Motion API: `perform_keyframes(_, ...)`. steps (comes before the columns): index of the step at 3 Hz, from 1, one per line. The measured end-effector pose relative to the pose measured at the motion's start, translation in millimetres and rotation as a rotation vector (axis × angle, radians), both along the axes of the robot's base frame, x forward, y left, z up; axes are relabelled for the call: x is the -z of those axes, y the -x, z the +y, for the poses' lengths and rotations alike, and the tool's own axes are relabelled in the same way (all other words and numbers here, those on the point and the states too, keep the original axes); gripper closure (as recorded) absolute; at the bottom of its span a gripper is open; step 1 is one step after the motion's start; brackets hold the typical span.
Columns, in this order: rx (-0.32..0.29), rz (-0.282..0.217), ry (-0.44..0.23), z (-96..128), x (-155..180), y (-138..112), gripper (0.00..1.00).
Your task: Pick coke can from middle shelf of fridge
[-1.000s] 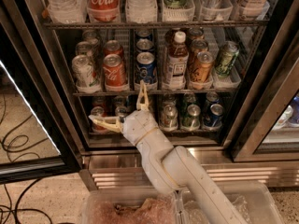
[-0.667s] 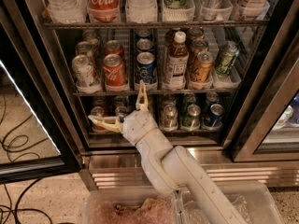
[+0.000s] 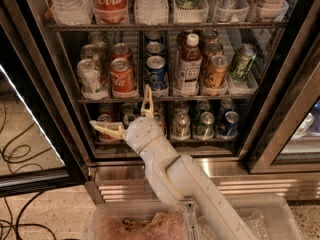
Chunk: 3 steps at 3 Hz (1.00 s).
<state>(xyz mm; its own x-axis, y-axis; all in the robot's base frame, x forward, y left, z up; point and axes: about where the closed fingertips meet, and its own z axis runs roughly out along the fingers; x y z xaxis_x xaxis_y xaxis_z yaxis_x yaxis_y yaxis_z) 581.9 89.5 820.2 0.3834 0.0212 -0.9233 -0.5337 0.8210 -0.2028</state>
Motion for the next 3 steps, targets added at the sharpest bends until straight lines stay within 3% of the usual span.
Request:
perform_keyframes(1,-0.022,0.013,0.025,-7,3,-10,0.00)
perform_keyframes(2,-0.076,0.039,0.094,-24,-1,-53,0.00)
perform_keyframes(3,-0.076,0.039,0.094,-23,-1,-53,0.00)
